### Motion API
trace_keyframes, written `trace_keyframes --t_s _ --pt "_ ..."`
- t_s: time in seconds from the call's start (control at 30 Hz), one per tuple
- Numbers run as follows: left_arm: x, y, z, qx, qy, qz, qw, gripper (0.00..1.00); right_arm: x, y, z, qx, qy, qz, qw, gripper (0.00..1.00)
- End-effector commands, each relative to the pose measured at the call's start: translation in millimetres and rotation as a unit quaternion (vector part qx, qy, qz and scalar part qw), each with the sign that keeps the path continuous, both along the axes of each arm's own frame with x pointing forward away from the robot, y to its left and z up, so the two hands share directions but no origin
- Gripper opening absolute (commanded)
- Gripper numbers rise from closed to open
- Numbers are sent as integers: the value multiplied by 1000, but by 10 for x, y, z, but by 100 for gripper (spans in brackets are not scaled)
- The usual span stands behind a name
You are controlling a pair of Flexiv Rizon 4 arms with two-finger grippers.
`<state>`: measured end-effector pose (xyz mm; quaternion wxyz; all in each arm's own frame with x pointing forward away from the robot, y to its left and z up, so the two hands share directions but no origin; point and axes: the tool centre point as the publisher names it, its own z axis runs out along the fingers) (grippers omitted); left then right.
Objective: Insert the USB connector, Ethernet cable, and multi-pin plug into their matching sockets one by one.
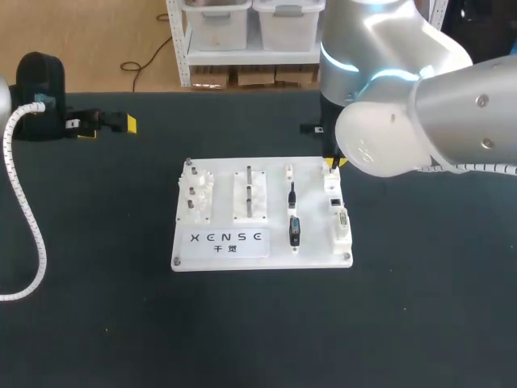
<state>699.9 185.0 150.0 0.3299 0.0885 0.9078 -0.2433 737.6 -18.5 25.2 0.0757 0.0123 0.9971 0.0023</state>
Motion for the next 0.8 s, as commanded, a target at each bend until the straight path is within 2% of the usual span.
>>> trace_keyframes --t_s 0.03,0.4,0.8 --pt "0 0 0 0 0 0 1000 100 -6 -20 -137 -1 3 -1 1000 0" --pt "0 0 0 0 0 0 1000 100 39 0 4 10 -13 0 1000 0" --pt "0 0 0 0 0 0 1000 100 10 -10 -40 7 -7 -2 1000 0"
